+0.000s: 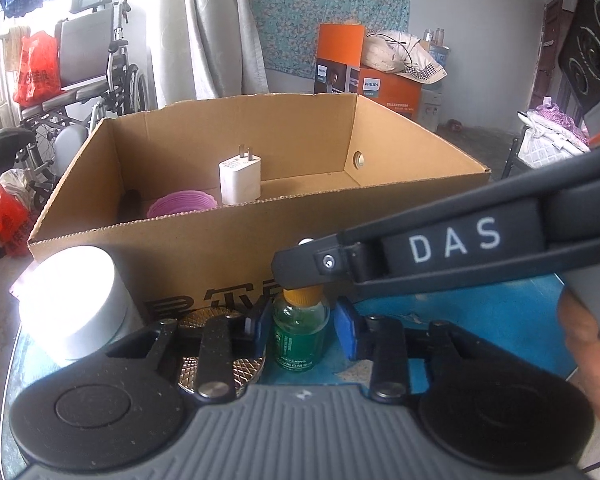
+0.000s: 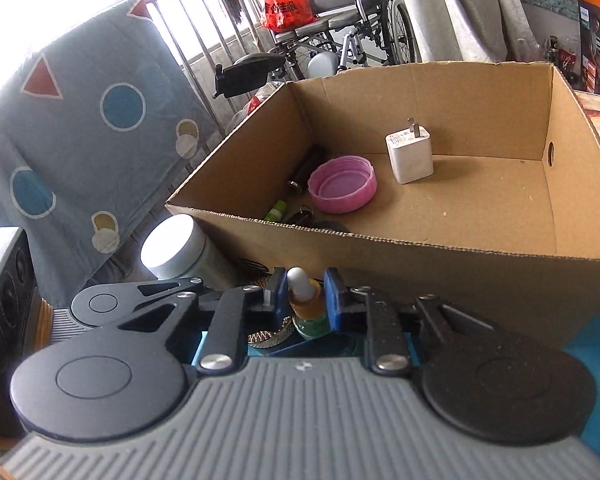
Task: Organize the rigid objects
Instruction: 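Move the right gripper to the green dropper bottle and grasp it, then lift the green dropper bottle with the right gripper over the box, then lower the dropper bottle into the box and open the right gripper, then move the right gripper to the gold-lidded jar and grasp it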
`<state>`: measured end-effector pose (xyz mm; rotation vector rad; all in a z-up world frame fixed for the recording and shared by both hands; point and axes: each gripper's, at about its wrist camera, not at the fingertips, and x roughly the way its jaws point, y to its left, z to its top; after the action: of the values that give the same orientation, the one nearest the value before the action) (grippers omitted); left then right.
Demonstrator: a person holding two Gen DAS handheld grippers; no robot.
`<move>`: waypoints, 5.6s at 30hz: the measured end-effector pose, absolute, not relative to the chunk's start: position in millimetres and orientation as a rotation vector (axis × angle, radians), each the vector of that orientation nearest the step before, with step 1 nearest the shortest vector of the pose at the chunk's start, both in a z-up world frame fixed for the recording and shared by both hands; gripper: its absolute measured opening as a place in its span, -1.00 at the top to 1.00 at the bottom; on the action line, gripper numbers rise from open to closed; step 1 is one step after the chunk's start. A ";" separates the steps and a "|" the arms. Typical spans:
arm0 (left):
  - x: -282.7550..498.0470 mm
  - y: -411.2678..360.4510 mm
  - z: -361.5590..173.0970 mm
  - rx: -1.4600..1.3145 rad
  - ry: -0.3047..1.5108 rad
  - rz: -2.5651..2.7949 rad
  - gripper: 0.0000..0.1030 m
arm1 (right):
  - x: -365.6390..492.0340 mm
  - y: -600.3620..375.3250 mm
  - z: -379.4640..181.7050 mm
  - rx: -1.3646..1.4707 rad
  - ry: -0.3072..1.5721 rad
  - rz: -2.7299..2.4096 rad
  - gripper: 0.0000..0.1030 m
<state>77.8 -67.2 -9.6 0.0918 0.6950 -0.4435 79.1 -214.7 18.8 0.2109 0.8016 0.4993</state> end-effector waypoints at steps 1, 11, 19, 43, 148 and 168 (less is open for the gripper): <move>78.3 -66.1 -9.9 0.072 0.699 -0.451 0.33 | 78.5 -216.2 18.8 0.208 0.803 0.498 0.64; 70.8 -81.3 -14.0 -0.009 0.714 -0.557 0.33 | 57.3 -239.9 21.6 0.207 0.809 0.430 0.64; 61.0 -99.6 -24.3 0.073 0.660 -0.582 0.15 | 46.4 -264.8 17.3 0.264 0.820 0.400 0.63; 58.0 -126.6 -43.3 0.224 0.657 -0.547 0.35 | 43.4 -257.1 16.6 0.214 0.812 0.397 0.59; 30.9 -35.1 -4.4 0.137 0.744 -0.352 -0.93 | 40.1 -259.6 26.9 0.592 0.819 0.602 -0.11; 56.0 -30.5 -42.5 0.100 0.750 -0.410 -0.79 | 116.6 -203.9 -22.9 0.496 1.000 0.545 0.28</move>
<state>56.0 -30.5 -42.5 0.1001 0.7498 -0.4098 116.6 -203.9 -22.9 0.4955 1.0001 0.5451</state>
